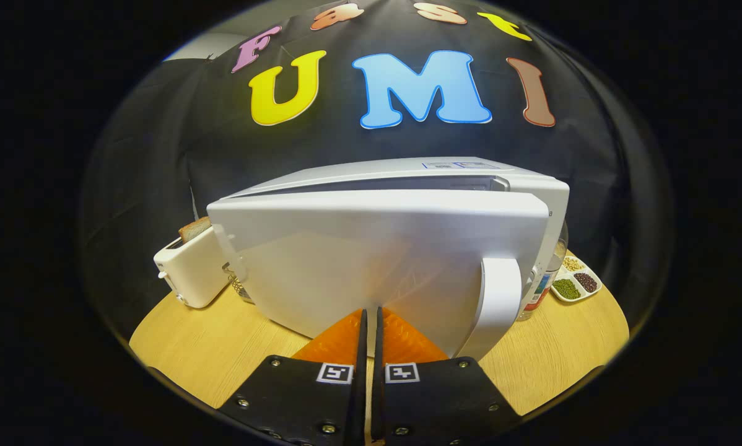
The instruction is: Open the microwave, put the food inside, and close the microwave door.
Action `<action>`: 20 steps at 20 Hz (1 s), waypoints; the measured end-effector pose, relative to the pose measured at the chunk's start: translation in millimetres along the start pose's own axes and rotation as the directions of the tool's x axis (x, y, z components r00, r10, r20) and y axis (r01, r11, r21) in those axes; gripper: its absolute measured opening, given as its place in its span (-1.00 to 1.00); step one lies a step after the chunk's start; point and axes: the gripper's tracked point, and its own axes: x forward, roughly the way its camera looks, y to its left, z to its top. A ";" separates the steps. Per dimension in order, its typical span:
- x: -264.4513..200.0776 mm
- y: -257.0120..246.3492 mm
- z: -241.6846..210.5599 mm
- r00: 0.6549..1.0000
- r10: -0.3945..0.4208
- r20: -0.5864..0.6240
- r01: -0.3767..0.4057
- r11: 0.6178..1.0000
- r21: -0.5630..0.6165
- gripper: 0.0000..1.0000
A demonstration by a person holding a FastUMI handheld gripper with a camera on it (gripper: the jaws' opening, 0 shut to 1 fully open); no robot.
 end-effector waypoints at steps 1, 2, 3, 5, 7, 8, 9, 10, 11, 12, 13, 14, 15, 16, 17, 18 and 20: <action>4.3 -2.3 2.6 1.000 -0.002 0.003 0.002 1.000 0.005 -0.90; 8.3 -4.6 4.9 1.000 -0.005 0.006 0.005 1.000 0.008 -0.91; 12.2 -7.1 7.6 1.000 -0.007 0.009 0.007 1.000 0.011 -0.90; 20.7 -12.5 13.8 1.000 -0.021 0.014 0.021 1.000 0.018 -0.91; 25.0 -14.6 18.0 1.000 -0.026 0.010 0.025 0.999 0.041 -0.91; 25.7 -12.7 17.2 1.000 -0.022 0.013 0.021 0.999 0.036 -0.91; 26.4 -13.6 18.9 0.999 -0.023 0.021 0.023 1.000 0.012 -0.91; 27.4 -13.5 17.6 0.999 -0.024 0.025 0.024 1.000 0.000 -0.91; 28.6 -13.7 17.6 0.999 -0.026 0.025 0.026 1.000 0.000 -0.91; 30.3 -12.0 17.0 1.000 -0.019 0.022 0.018 1.000 0.014 -0.91; 33.4 -13.3 21.0 0.999 -0.021 0.033 0.020 1.000 0.021 -0.91; 38.1 -11.9 16.9 1.000 -0.015 0.019 0.015 0.999 0.034 -0.91; 32.4 -11.4 17.5 1.000 -0.010 0.026 0.009 1.000 0.029 -0.91; 34.4 -13.3 16.6 0.999 -0.022 0.029 0.022 1.000 -0.001 -0.90; 31.5 -13.7 14.1 0.999 -0.025 0.019 0.025 0.999 -0.023 -0.91; 25.5 -9.4 14.5 1.000 -0.016 0.022 0.016 0.999 -0.032 -0.91; 8.7 -8.8 22.3 0.998 -0.017 0.055 0.019 0.999 -0.043 -0.90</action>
